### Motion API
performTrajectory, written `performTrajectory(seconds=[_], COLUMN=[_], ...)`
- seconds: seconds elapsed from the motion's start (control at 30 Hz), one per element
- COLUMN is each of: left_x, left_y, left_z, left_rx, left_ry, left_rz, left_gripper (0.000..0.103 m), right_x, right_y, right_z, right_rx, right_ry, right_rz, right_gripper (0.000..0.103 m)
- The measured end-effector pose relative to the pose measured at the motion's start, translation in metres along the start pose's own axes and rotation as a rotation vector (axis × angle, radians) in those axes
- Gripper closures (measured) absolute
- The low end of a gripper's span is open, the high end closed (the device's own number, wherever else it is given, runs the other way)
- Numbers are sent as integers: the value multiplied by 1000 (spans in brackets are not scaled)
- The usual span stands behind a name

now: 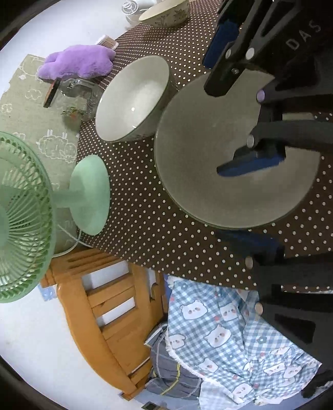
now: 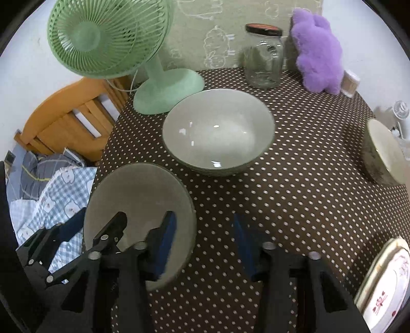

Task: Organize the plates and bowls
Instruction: 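Grasp the grey bowl rim with the right gripper and lift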

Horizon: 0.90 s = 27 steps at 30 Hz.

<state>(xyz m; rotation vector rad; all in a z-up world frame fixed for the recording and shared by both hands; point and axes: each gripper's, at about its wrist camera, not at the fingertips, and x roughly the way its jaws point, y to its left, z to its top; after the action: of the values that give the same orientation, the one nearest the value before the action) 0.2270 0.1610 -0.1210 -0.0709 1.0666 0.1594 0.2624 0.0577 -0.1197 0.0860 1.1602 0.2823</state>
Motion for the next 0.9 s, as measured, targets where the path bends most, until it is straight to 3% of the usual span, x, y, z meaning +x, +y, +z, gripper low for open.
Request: performTrajectory(seconds=[0.07, 0.13, 0.17, 0.5, 0.9], left_x=[3, 5, 6, 3, -24], left_y=[1, 2, 3, 2, -44], left_z=[0, 1, 1, -2, -31], left_rx=[4, 6, 7, -28, 8], left_ry=[2, 2, 2, 48, 67], left_rz=[7, 10, 11, -32, -51], left_gripper=[70, 73, 75, 76, 76], right_x=[8, 12, 13, 5, -27], right_y=[5, 9, 11, 11, -30], right_z=[1, 2, 3, 0, -36], right_rx=[-10, -29, -33, -43, 27], right_ry=[8, 11, 13, 22, 49], right_rz=[4, 3, -2, -40, -70], right_gripper=[73, 87, 88, 89, 88])
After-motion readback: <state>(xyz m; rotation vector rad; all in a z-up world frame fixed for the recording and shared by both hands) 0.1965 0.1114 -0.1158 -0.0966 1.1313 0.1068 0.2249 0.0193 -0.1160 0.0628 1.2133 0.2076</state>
